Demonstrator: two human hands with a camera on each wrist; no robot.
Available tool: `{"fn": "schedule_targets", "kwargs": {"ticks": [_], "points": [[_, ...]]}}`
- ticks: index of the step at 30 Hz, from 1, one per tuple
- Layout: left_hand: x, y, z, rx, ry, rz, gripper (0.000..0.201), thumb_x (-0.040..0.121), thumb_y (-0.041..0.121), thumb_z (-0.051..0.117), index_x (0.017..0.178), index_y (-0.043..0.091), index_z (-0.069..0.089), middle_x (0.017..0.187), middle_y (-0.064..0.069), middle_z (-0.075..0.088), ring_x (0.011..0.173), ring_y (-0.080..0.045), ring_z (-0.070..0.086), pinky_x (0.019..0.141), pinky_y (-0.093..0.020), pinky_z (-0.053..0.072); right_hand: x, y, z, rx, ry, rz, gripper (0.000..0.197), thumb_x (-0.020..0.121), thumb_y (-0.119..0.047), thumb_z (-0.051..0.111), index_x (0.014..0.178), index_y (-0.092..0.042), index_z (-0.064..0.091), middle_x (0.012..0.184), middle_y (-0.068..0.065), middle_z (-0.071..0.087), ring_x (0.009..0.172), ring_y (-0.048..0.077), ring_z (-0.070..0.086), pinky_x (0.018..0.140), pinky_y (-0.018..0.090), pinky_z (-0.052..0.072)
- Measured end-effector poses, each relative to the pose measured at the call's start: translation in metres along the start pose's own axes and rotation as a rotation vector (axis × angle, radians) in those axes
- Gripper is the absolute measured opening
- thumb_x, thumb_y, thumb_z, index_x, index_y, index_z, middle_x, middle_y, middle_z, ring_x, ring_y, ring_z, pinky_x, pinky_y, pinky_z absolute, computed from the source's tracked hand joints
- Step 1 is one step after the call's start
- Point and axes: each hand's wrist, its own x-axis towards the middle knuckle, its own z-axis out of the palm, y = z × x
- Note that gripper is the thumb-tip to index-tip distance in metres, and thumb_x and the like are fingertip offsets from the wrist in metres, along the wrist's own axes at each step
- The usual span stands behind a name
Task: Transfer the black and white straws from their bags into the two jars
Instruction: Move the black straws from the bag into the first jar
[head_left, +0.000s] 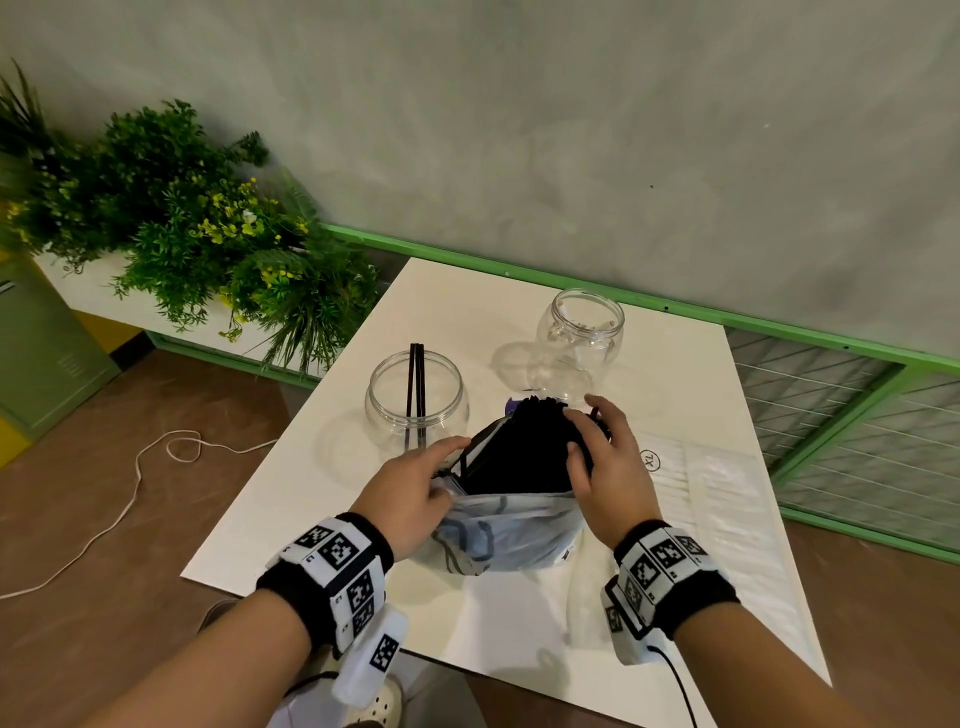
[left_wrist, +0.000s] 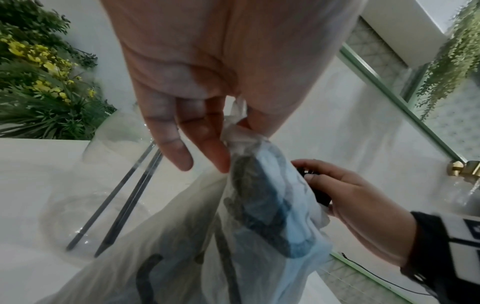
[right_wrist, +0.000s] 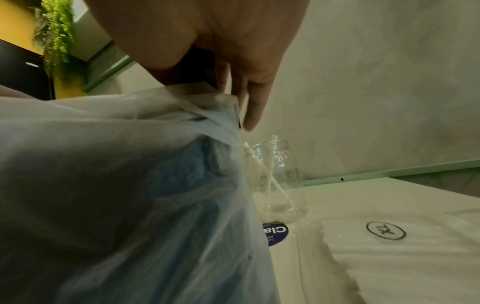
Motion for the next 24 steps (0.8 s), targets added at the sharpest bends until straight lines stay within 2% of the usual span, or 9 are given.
{"fn": "schedule_targets", "kwargs": {"ticks": [3, 5, 8, 10, 13, 16, 18, 21, 24], "points": [[0.0, 0.001, 0.0, -0.015, -0.011, -0.01, 0.063, 0.084, 0.001, 0.048, 0.138, 0.032, 0.043, 0.121, -0.005, 0.061, 0.101, -0.018, 0.057, 0.083, -0.02, 0.044, -0.003, -0.012, -0.005, -0.137, 0.104, -0.101, 0.045, 0.087, -0.029, 0.049, 0.131, -0.02, 0.053, 0.146, 0.009, 0.036, 0.131, 0.032, 0.035, 0.108, 0.045, 0.032], [0.0, 0.0, 0.0, -0.035, -0.012, -0.019, 0.063, 0.084, 0.0, 0.048, 0.137, 0.033, 0.043, 0.115, -0.003, 0.062, 0.083, -0.008, 0.057, 0.071, -0.011, 0.041, -0.013, -0.029, -0.007, -0.08, 0.159, -0.262, 0.042, 0.086, -0.026, 0.056, 0.128, -0.018, 0.056, 0.135, 0.01, 0.047, 0.123, 0.031, 0.041, 0.105, 0.042, 0.034], [-0.001, 0.0, 0.002, -0.123, -0.012, -0.048, 0.064, 0.084, -0.004, 0.048, 0.136, 0.032, 0.045, 0.085, 0.004, 0.063, 0.056, 0.002, 0.052, 0.057, -0.006, 0.037, -0.036, -0.046, 0.004, -0.067, -0.059, -0.493, 0.048, 0.083, -0.041, 0.065, 0.122, -0.016, 0.053, 0.117, 0.005, 0.057, 0.107, 0.023, 0.05, 0.093, 0.035, 0.041], [-0.002, -0.001, 0.004, -0.212, -0.011, -0.084, 0.066, 0.083, -0.007, 0.048, 0.132, 0.036, 0.045, 0.072, 0.013, 0.057, 0.048, 0.001, 0.049, 0.056, -0.008, 0.039, -0.046, -0.045, 0.015, -0.167, -0.236, -0.45, 0.068, 0.073, -0.06, 0.064, 0.125, -0.019, 0.047, 0.117, -0.001, 0.056, 0.106, 0.019, 0.05, 0.092, 0.031, 0.036], [-0.002, 0.0, 0.006, -0.377, -0.011, -0.153, 0.068, 0.085, -0.009, 0.046, 0.126, 0.045, 0.043, 0.095, 0.016, 0.057, 0.058, -0.005, 0.053, 0.061, -0.016, 0.046, -0.049, -0.04, 0.025, -0.244, -0.292, -0.34, 0.075, 0.064, -0.06, 0.069, 0.123, -0.022, 0.044, 0.105, -0.006, 0.059, 0.093, 0.016, 0.057, 0.084, 0.028, 0.03], [-0.003, 0.0, 0.008, -0.465, -0.013, -0.208, 0.062, 0.086, -0.009, 0.044, 0.126, 0.039, 0.046, 0.112, 0.001, 0.056, 0.07, -0.007, 0.056, 0.058, -0.015, 0.045, -0.045, -0.038, 0.029, -0.209, -0.227, -0.273, 0.077, 0.055, -0.047, 0.082, 0.116, -0.021, 0.044, 0.101, -0.006, 0.058, 0.082, 0.013, 0.059, 0.078, 0.024, 0.037], [-0.004, 0.002, 0.009, -0.471, -0.022, -0.257, 0.054, 0.088, -0.004, 0.044, 0.121, 0.038, 0.047, 0.112, -0.002, 0.056, 0.073, -0.011, 0.06, 0.057, -0.019, 0.048, -0.044, -0.04, 0.03, -0.192, -0.173, -0.246, 0.074, 0.051, -0.043, 0.088, 0.107, -0.021, 0.046, 0.093, -0.006, 0.06, 0.07, 0.011, 0.057, 0.068, 0.021, 0.043], [-0.003, 0.004, 0.01, -0.46, -0.039, -0.334, 0.038, 0.089, 0.009, 0.048, 0.113, 0.039, 0.049, 0.117, -0.002, 0.059, 0.092, -0.02, 0.063, 0.067, -0.03, 0.055, -0.046, -0.041, 0.034, -0.156, -0.1, -0.225, 0.066, 0.048, -0.027, 0.092, 0.087, -0.023, 0.039, 0.068, -0.008, 0.057, 0.051, 0.014, 0.05, 0.061, 0.015, 0.027], [-0.003, 0.012, 0.01, -0.477, -0.042, -0.398, 0.018, 0.084, 0.034, 0.059, 0.102, 0.038, 0.055, 0.11, 0.001, 0.062, 0.094, -0.016, 0.063, 0.067, -0.032, 0.056, -0.05, -0.035, 0.04, -0.082, -0.072, -0.278, 0.064, 0.052, -0.008, 0.087, 0.078, -0.024, 0.031, 0.065, -0.005, 0.05, 0.059, 0.013, 0.042, 0.067, 0.019, 0.028]]}}
